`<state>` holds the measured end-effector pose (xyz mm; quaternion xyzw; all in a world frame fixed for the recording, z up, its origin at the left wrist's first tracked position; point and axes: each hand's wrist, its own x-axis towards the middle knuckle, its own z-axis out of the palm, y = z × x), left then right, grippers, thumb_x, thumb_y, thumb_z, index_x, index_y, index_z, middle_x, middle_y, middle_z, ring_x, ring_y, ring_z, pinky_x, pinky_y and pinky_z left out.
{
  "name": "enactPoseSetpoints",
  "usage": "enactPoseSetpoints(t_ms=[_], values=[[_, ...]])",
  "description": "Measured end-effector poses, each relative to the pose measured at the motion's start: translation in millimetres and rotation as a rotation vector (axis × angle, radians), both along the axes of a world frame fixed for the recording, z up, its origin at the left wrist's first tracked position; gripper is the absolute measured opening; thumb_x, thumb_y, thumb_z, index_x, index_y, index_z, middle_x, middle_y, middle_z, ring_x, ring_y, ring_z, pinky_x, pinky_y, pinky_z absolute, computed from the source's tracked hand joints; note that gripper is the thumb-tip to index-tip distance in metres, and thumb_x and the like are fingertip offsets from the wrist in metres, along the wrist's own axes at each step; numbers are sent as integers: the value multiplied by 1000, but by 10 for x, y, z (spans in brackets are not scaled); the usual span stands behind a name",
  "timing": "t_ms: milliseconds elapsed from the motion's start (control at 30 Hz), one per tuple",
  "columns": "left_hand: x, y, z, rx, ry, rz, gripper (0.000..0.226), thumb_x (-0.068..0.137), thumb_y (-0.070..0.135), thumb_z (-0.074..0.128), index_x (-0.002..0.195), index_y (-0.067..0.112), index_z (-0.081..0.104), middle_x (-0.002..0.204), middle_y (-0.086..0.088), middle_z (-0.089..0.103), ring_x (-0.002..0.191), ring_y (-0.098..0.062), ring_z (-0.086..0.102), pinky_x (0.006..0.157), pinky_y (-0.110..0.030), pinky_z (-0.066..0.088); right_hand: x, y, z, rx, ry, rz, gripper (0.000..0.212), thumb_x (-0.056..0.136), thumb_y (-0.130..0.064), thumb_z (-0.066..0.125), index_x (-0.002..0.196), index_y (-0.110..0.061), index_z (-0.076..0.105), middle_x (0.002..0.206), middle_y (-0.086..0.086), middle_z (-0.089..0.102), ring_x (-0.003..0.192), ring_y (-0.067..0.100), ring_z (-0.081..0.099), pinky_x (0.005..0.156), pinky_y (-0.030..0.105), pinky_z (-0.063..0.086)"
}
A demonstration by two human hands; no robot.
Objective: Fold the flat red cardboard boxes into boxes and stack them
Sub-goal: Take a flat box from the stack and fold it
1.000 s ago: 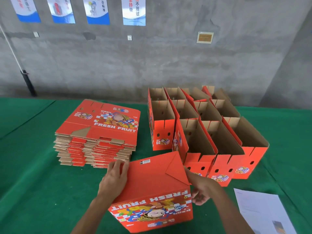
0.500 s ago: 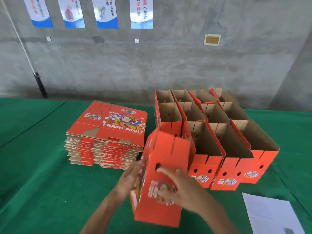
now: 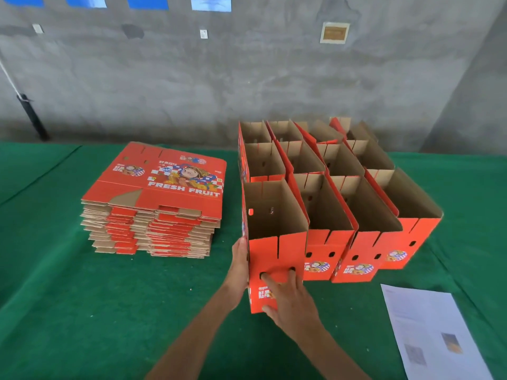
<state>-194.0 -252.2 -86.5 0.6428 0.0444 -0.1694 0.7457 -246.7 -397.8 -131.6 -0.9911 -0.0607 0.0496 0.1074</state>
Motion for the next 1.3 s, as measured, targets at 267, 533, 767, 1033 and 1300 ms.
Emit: enactPoseSetpoints(t_ms=[267, 533, 767, 1033, 1300], values=[[431, -241, -262, 9, 86, 23, 79, 96, 78, 19, 151, 27, 42, 139, -9, 61, 124, -24, 64, 108, -53, 50, 254, -32, -426, 58, 14, -86, 77, 94, -52, 64, 153, -45, 16, 157, 18, 12, 151, 42, 19, 115, 45, 44], [957, -394, -435, -131, 113, 44, 64, 102, 71, 18, 129, 34, 61, 115, -9, 77, 100, -21, 76, 69, -27, 61, 854, -130, -546, 7, 38, -55, 70, 97, -54, 59, 154, -41, 20, 156, 24, 23, 147, 42, 29, 118, 47, 39], [1348, -422, -465, -239, 116, -5, 69, 102, 70, 15, 94, 48, 80, 105, -3, 79, 95, -18, 77, 69, -27, 61, 1269, -130, -603, -11, 27, -57, 68, 99, -53, 55, 157, -41, 21, 154, 25, 23, 146, 41, 27, 121, 47, 30], [1450, -231, -576, 204, -132, -6, 53, 111, 51, 21, 113, 36, 72, 109, 7, 74, 104, -3, 69, 90, -25, 53, 1171, -61, -343, 102, 110, -107, 47, 108, -36, 42, 155, -33, 40, 160, 25, 26, 137, 33, 49, 115, 40, 40], [1888, 1022, 5, 1048, -739, 155, 28, 98, 15, 64, 127, 16, 66, 117, -3, 68, 104, -8, 66, 97, -40, 58, 1689, 578, 325, 723, 117, -114, 36, 101, -31, 62, 131, -11, 65, 114, 4, 74, 85, 15, 73, 69, 28, 55]])
